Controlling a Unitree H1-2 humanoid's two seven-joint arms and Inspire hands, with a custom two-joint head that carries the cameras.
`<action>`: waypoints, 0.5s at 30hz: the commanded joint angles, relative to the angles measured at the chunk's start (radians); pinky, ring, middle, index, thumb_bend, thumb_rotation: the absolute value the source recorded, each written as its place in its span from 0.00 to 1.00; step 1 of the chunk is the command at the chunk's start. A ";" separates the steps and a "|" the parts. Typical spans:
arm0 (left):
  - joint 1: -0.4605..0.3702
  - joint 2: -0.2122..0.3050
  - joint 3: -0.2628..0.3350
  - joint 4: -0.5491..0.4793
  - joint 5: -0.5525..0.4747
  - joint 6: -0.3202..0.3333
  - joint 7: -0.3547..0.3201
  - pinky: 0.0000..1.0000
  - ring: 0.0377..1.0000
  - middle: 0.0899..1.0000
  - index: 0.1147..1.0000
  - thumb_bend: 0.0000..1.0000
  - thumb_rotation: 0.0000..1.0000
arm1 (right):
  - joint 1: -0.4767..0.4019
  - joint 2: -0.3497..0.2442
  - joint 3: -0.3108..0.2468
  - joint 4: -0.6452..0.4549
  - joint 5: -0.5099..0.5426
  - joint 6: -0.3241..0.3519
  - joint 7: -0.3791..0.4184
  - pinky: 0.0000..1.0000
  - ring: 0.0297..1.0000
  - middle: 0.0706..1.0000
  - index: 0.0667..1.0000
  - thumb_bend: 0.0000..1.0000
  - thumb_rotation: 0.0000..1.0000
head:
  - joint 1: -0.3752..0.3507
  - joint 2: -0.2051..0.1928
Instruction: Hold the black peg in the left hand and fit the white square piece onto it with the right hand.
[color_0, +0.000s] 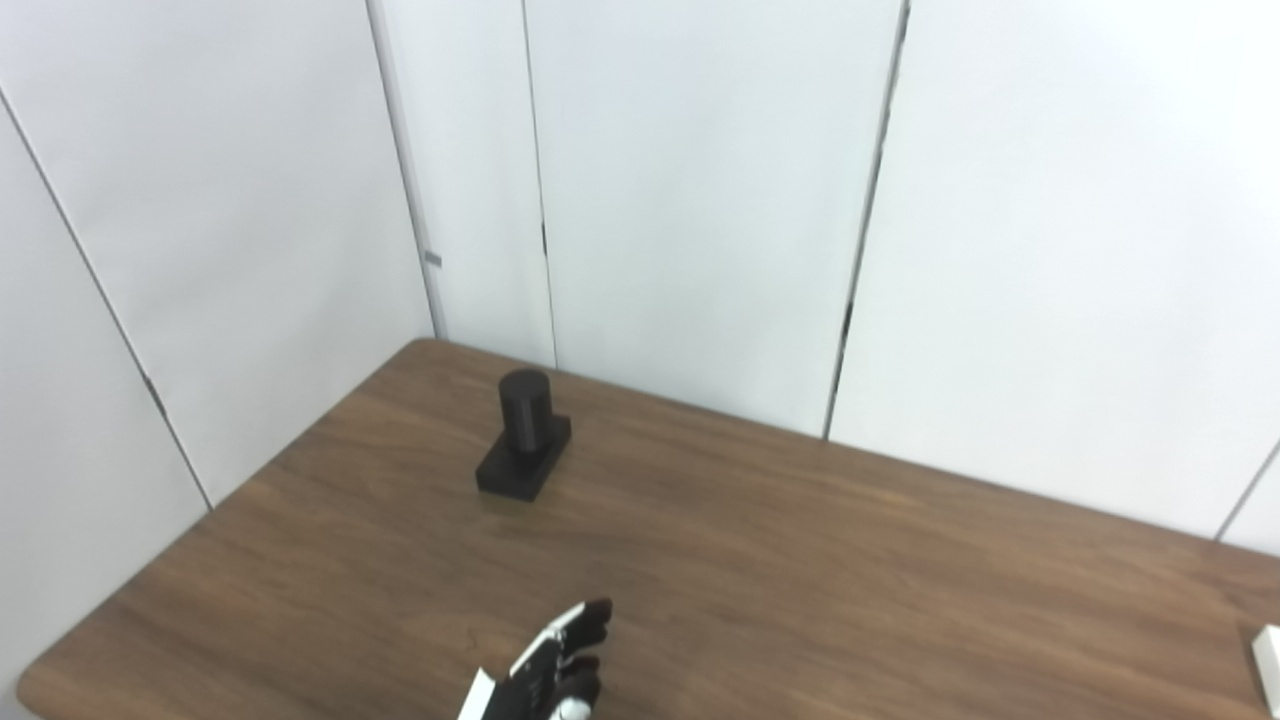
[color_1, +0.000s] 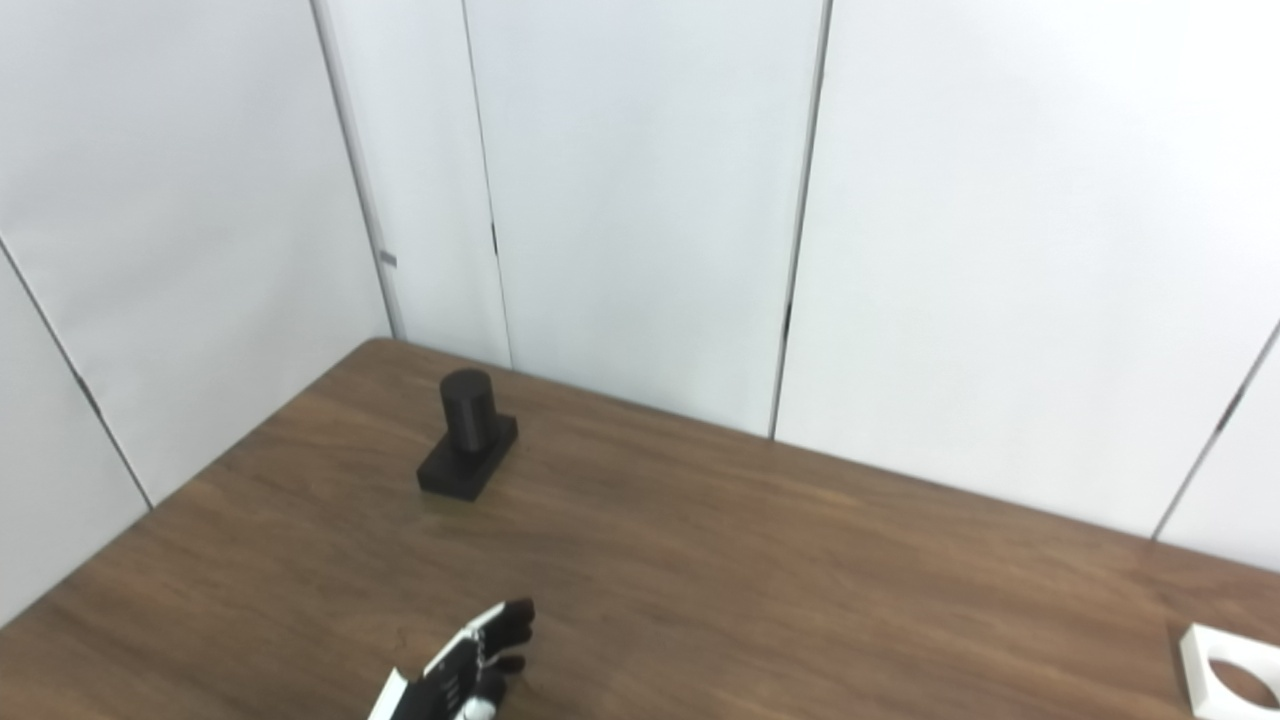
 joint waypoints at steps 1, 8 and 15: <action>-0.015 -0.100 -0.037 0.053 0.008 0.009 -0.003 0.81 0.86 0.87 0.85 0.63 0.80 | -0.001 -0.011 -0.004 0.026 -0.006 -0.031 0.010 1.00 1.00 1.00 0.98 0.51 1.00 | -0.002 -0.002; -0.019 -0.088 -0.037 0.054 -0.006 0.028 -0.004 0.83 0.87 0.88 0.85 0.65 0.75 | -0.003 -0.006 0.001 0.036 -0.024 -0.046 0.013 1.00 1.00 0.99 0.97 0.53 0.99 | -0.029 -0.003; -0.007 -0.103 -0.006 -0.073 0.135 0.143 0.059 0.78 0.86 0.87 0.84 0.62 0.46 | -0.008 0.002 0.007 0.046 -0.041 -0.067 0.010 1.00 1.00 0.98 0.96 0.52 0.99 | -0.062 0.000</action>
